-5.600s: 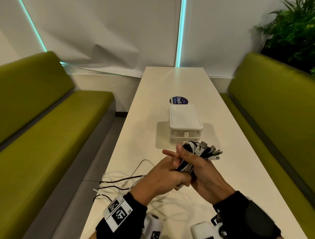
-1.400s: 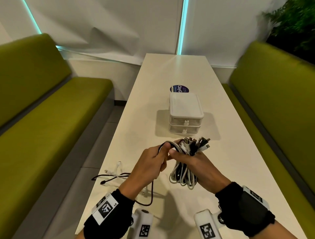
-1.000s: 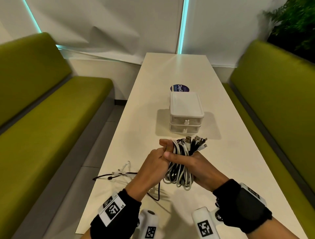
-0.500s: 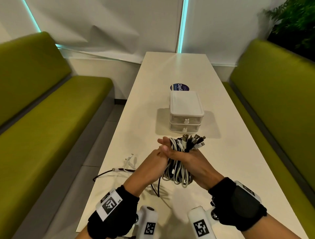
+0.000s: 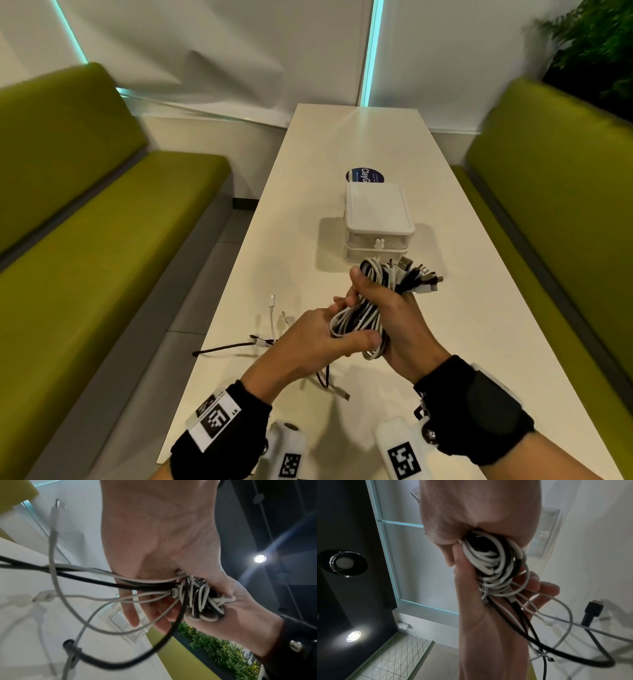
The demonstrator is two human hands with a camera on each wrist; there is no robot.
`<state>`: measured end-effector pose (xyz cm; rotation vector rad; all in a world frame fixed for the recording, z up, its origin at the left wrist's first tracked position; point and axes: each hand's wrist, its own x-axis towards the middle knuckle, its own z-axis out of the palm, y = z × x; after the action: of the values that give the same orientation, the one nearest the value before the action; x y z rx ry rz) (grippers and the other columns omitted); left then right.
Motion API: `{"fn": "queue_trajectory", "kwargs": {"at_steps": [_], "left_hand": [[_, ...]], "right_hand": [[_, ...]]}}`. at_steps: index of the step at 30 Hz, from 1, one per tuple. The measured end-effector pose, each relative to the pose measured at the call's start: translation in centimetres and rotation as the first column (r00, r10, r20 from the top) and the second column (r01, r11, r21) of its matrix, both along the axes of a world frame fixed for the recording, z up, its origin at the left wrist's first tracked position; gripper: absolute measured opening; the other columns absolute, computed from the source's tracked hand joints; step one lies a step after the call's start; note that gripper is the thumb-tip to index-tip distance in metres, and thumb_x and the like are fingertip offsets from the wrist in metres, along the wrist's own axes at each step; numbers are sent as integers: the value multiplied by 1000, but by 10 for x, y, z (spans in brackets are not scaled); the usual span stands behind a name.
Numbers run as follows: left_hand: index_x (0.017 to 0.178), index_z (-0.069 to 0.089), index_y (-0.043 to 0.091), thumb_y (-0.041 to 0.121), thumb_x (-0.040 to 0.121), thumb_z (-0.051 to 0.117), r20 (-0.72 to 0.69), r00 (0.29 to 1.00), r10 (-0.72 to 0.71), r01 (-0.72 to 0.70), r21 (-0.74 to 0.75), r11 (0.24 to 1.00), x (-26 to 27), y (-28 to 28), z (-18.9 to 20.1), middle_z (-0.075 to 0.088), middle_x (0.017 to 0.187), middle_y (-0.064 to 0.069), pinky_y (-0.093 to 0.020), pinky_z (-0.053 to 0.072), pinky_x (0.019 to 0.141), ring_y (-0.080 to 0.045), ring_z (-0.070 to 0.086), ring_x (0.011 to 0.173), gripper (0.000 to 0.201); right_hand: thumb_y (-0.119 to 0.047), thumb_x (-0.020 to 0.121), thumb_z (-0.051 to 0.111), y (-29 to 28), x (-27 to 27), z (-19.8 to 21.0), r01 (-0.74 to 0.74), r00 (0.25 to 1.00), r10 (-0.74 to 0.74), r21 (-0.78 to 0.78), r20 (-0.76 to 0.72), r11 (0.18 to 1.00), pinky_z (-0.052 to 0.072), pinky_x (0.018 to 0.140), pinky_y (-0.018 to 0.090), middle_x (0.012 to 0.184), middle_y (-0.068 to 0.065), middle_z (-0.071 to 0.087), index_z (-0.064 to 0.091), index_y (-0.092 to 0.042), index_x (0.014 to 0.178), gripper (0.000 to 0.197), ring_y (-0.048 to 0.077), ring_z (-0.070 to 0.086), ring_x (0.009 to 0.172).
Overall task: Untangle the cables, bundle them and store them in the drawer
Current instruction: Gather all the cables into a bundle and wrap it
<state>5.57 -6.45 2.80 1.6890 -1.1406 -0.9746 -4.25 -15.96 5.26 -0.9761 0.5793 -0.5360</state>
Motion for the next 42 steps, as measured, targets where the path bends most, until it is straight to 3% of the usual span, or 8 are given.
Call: {"fn": "queue_trajectory", "kwargs": {"at_steps": [3, 7, 12, 15, 21, 27, 35, 42], "left_hand": [[95, 66, 27, 63, 64, 71, -7, 998, -64, 64, 17, 998, -4, -1, 4, 73, 88, 5, -33, 54, 81, -11, 68, 84, 48], [78, 56, 26, 56, 70, 77, 43, 991, -129, 125, 85, 989, -4, -8, 9, 60, 57, 21, -15, 41, 60, 6, 56, 57, 37], [83, 68, 17, 59, 68, 71, -36, 964, -262, 264, 166, 950, -5, -7, 18, 71, 80, 0, -24, 51, 85, -7, 67, 82, 44], [78, 66, 15, 33, 77, 79, -75, 973, -220, 229, 141, 963, -4, -9, 19, 70, 75, -1, -24, 52, 78, -10, 67, 78, 23], [72, 66, 13, 23, 67, 74, 24, 986, -163, 158, 145, 977, -7, -9, 16, 65, 68, -5, -33, 49, 65, -14, 60, 63, 14], [65, 63, 15, 30, 57, 68, 82, 996, -32, 24, 92, 995, -18, -10, 12, 67, 64, -3, -40, 52, 60, -21, 64, 62, 19], [69, 65, 24, 31, 57, 64, 136, 991, 19, -15, -30, 999, -16, -12, 16, 69, 68, -1, -45, 55, 68, -17, 67, 67, 14], [93, 59, 21, 20, 57, 68, -61, 995, 82, -87, -74, 994, -10, -10, 10, 65, 71, -1, -44, 54, 65, -18, 64, 68, 37]], "right_hand": [[-34, 76, 73, 3, 1, 0, 54, 998, -58, -92, -35, 994, 57, 84, 46, 53, 5, 51, 53, -10, 59, 35, 22, 60, 58], [-37, 77, 72, 5, -3, 2, 67, 997, -72, -115, -40, 991, 50, 56, 34, 48, 8, 46, 45, -10, 53, 45, 22, 52, 46], [-37, 77, 73, 9, -7, -5, 70, 994, -85, -187, -72, 980, 45, 57, 35, 47, 7, 44, 47, -14, 49, 45, 24, 47, 46], [-38, 76, 74, 11, -8, -5, 23, 996, -42, -219, -83, 976, 46, 63, 37, 52, 8, 51, 51, -14, 51, 42, 25, 55, 54], [-37, 78, 68, 12, -11, -1, -44, 997, 26, -268, -71, 962, 45, 95, 27, 112, -5, 72, 74, -15, 105, 36, 3, 64, 108], [-48, 77, 71, 13, -14, 6, -62, 990, 7, -391, -140, 918, 45, 103, 35, 105, -14, 73, 78, -22, 97, 34, 1, 64, 103], [-16, 81, 72, 10, -8, 11, -20, 1000, 17, -320, -14, 947, 49, 99, 34, 112, -1, 73, 70, -20, 116, 35, 14, 66, 111], [-27, 72, 74, 13, -6, 13, -5, 1000, 6, -191, 5, 982, 56, 84, 39, 96, 8, 75, 77, -16, 84, 16, 19, 70, 89]]}}
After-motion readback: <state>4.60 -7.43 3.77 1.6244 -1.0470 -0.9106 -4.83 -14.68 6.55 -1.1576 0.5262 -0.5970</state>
